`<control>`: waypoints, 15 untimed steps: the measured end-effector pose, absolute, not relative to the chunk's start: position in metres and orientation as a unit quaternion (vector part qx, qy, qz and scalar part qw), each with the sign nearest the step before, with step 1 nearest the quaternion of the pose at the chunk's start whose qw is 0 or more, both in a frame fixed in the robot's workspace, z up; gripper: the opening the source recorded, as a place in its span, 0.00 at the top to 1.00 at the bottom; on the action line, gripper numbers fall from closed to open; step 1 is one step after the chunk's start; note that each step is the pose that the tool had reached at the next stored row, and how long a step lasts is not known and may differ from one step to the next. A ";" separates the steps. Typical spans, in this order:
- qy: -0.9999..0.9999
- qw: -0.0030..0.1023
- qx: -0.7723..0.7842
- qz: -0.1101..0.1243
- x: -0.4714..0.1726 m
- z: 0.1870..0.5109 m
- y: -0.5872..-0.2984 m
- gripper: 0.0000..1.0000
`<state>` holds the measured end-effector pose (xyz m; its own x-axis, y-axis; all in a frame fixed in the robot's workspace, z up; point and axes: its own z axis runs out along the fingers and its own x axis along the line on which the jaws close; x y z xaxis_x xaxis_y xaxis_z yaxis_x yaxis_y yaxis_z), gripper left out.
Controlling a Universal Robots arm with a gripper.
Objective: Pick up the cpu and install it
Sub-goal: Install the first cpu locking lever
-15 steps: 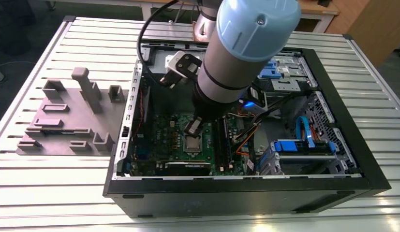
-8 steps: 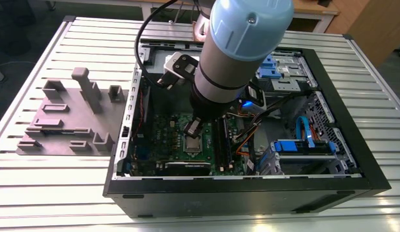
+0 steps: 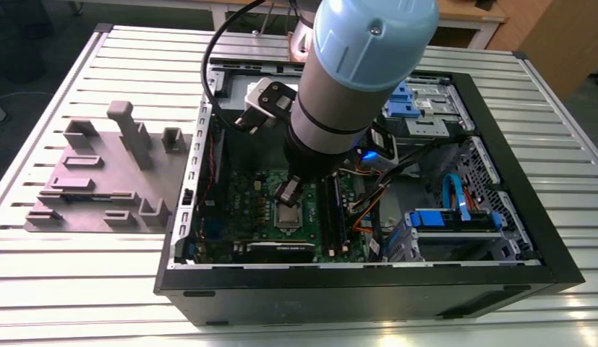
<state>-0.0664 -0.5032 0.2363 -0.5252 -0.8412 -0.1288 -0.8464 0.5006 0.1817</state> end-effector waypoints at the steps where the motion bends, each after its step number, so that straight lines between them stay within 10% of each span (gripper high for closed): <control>1: 0.866 0.012 -0.487 0.111 -0.066 0.236 -0.503 0.90; 15: 0.866 0.012 -0.487 0.112 -0.066 0.245 -0.503 0.90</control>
